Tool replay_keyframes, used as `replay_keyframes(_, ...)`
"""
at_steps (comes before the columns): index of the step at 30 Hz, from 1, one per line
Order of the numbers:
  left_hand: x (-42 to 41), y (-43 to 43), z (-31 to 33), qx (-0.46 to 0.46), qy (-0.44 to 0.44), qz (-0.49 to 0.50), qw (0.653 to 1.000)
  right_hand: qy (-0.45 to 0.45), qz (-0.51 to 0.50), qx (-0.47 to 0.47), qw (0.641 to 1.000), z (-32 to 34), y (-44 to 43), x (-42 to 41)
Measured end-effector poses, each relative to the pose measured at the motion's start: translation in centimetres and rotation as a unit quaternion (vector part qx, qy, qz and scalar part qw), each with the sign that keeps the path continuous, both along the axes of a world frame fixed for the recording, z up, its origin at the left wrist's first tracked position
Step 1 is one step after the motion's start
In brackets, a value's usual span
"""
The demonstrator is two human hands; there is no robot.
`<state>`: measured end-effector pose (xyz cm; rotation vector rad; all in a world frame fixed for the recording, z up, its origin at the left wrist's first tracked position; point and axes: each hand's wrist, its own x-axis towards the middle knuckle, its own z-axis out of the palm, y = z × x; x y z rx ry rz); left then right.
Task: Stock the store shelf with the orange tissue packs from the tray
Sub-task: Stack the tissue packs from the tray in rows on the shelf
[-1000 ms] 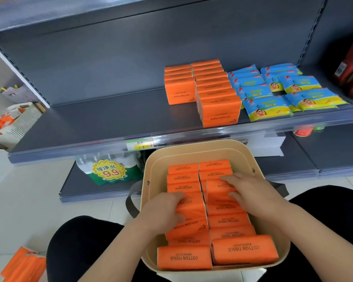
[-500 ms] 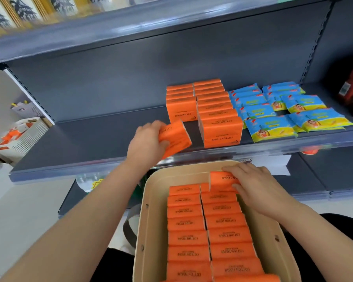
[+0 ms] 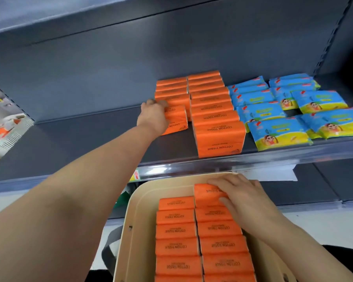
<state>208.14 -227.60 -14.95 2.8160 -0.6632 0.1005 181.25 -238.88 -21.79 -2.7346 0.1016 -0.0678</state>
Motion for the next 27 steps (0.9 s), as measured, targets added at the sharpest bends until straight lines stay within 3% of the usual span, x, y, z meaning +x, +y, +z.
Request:
replay_keyframes(10, -0.1, -0.2, -0.6, -0.114, -0.023, -0.004, 0.993, 0.027, 0.019, 0.011, 0.999, -0.3, 0.2, 0.0)
replay_keyframes(16, -1.8, 4.5, 0.5, -0.103, -0.030, -0.025, 0.994, -0.016, 0.049, 0.034, 0.998, 1.0, 1.1, 0.6)
replay_keyframes(20, -2.2, 7.3, 1.5, -0.103, -0.033, -0.019, 0.994, -0.073, 0.085, 0.051, 0.992, 5.7, 3.2, 4.6)
replay_keyframes(27, -2.7, 8.7, 2.6, -0.150, -0.020, -0.001, 0.988, -0.098, 0.024, -0.050, 0.994, 11.3, 4.6, 15.3)
